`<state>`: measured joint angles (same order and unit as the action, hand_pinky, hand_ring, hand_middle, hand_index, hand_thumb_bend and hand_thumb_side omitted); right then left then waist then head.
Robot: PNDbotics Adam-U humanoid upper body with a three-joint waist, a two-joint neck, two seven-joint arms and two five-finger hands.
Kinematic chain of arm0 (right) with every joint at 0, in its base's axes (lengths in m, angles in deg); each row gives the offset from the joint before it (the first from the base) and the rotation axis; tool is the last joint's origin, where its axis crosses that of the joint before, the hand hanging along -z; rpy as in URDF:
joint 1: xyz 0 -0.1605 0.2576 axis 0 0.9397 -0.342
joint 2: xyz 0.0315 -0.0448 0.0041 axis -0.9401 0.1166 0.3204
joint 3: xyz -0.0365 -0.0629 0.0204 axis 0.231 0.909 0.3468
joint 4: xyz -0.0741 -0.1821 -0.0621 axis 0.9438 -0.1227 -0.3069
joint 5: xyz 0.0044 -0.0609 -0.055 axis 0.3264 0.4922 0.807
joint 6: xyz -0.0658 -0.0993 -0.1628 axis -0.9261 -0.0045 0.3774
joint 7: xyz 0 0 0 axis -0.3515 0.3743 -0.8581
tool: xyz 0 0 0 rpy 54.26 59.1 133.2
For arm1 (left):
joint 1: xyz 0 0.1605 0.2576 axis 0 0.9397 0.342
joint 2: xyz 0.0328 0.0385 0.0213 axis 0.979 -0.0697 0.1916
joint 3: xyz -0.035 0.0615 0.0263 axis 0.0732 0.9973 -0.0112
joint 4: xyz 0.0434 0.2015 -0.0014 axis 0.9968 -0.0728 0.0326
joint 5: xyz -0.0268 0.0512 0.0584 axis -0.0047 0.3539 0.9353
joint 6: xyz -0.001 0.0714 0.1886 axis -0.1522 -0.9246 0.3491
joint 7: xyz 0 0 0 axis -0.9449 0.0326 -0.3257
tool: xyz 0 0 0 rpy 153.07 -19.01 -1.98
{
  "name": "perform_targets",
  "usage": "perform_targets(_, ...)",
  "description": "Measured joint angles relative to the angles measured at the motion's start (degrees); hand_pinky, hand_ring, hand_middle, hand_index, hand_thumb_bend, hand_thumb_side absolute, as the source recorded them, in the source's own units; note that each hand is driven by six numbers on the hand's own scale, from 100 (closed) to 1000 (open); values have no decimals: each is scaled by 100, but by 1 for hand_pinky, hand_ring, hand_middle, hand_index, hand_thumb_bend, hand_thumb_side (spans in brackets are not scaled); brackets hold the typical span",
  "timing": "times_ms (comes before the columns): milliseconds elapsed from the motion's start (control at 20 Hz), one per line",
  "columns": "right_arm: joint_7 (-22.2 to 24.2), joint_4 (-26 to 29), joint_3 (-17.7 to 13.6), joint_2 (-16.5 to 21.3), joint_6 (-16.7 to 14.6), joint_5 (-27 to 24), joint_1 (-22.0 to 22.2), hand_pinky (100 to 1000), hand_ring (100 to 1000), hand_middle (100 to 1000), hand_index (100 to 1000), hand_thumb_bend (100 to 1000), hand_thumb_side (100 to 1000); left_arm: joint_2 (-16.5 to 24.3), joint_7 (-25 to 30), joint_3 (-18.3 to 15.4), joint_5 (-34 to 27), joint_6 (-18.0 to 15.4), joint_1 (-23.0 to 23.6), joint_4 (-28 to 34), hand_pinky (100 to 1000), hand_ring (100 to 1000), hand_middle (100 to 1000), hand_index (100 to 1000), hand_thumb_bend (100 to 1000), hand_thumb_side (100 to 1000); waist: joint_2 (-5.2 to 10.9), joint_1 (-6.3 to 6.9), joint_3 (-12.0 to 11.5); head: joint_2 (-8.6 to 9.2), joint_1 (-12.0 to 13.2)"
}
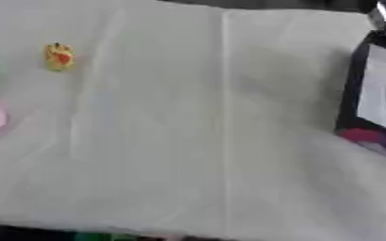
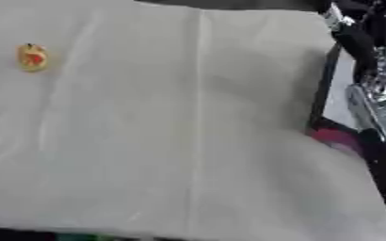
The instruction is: Pick up the objects with one hand, pass them to the other hand, and then place them into the box on the other side of the table.
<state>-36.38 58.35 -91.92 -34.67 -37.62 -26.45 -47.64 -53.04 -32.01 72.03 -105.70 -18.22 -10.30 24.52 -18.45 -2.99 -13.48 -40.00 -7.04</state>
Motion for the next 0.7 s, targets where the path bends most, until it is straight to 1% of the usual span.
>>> perform_targets(400,-14,9,1,3,28,-38,-9,814,682,707,817,783,393,45,-14,-2,-34,29,2,-3,825,808,760,928,1000,565,2,-1,-5,28,-17)
perform_targets(650,0,9,3,5,42,-38,-33,814,681,706,817,786,396,73,9,-2,-33,66,20,-22,831,811,753,925,1000,554,16,-25,-26,28,-10)
perform_targets(700,5,10,3,12,47,-38,-35,814,681,706,817,786,397,106,14,-2,-26,84,22,-29,832,812,752,924,1000,586,23,-25,-28,28,-6)
